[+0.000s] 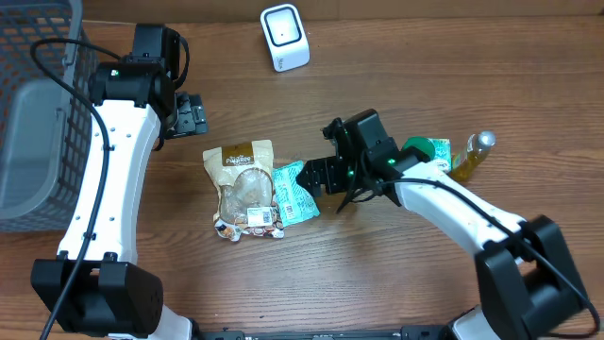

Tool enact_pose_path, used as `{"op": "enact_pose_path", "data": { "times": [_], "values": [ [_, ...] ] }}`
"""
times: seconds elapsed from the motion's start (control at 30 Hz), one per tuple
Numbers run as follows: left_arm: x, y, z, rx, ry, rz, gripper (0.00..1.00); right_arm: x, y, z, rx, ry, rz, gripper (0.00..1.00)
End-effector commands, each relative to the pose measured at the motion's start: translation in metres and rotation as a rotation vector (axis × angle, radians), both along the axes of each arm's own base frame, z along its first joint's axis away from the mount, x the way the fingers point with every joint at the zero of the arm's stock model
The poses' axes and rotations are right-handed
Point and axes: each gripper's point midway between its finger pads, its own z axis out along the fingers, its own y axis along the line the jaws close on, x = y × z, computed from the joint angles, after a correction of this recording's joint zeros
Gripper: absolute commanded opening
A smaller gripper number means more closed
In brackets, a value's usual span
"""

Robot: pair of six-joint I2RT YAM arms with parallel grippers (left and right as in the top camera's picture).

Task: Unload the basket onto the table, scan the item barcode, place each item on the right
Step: 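Lower the right gripper onto the mint-green wipes pack and grasp it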

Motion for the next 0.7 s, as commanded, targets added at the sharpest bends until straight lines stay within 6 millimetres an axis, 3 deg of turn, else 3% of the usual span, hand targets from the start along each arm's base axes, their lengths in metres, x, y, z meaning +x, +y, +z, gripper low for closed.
{"op": "enact_pose_path", "data": {
  "times": [0.0,0.13,0.3,0.5,0.67],
  "values": [
    [0.003,0.004,0.003,0.014,-0.009,0.002,1.0,-0.006,0.009,-0.024,-0.005,0.067,0.0,0.86],
    [0.003,0.004,0.003,0.014,-0.009,0.002,1.0,-0.012,0.019,-0.036,-0.009,0.09,0.012,0.78],
    [0.003,0.004,0.003,0.014,-0.009,0.002,1.0,-0.01,0.026,-0.033,0.004,0.06,0.02,0.7],
    [0.003,0.004,0.003,0.014,-0.009,0.002,1.0,0.005,0.015,-0.037,-0.054,0.022,-0.073,0.68],
    [0.003,0.004,0.003,0.014,-0.009,0.002,1.0,0.006,0.015,-0.041,-0.06,0.025,-0.074,0.68]
  ]
}}
